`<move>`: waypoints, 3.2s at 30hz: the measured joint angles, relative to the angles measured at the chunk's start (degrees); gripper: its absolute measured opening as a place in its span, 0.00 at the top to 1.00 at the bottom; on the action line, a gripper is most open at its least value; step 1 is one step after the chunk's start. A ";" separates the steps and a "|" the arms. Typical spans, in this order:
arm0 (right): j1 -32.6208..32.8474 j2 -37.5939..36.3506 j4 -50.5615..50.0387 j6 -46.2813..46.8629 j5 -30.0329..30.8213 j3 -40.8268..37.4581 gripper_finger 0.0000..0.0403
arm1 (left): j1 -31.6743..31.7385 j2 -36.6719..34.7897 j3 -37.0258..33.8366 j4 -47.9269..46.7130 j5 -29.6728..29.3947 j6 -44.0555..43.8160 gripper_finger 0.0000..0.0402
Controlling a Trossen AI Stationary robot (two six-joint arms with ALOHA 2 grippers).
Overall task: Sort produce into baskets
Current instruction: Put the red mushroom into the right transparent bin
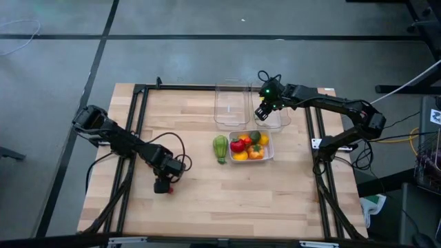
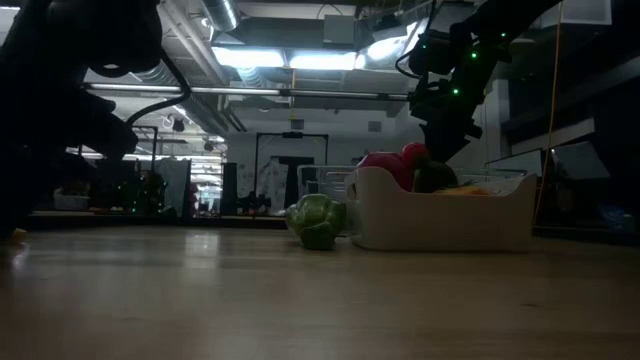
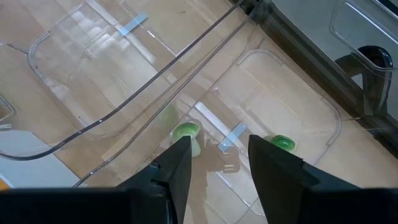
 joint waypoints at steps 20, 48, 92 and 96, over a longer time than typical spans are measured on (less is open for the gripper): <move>0.00 0.00 0.15 -0.02 -1.14 0.00 0.61 | 3.43 0.04 2.19 0.86 0.52 3.98 0.72; 0.40 0.00 14.38 -0.18 -41.34 0.00 0.61 | 29.84 0.04 11.56 57.15 0.10 19.56 0.72; 17.99 0.00 33.99 -11.93 -30.93 0.00 0.92 | 32.38 0.04 11.52 68.48 -0.95 19.37 0.72; 17.93 0.00 34.01 -11.56 -30.73 0.00 0.96 | 32.36 0.04 11.52 68.45 -2.27 19.01 0.72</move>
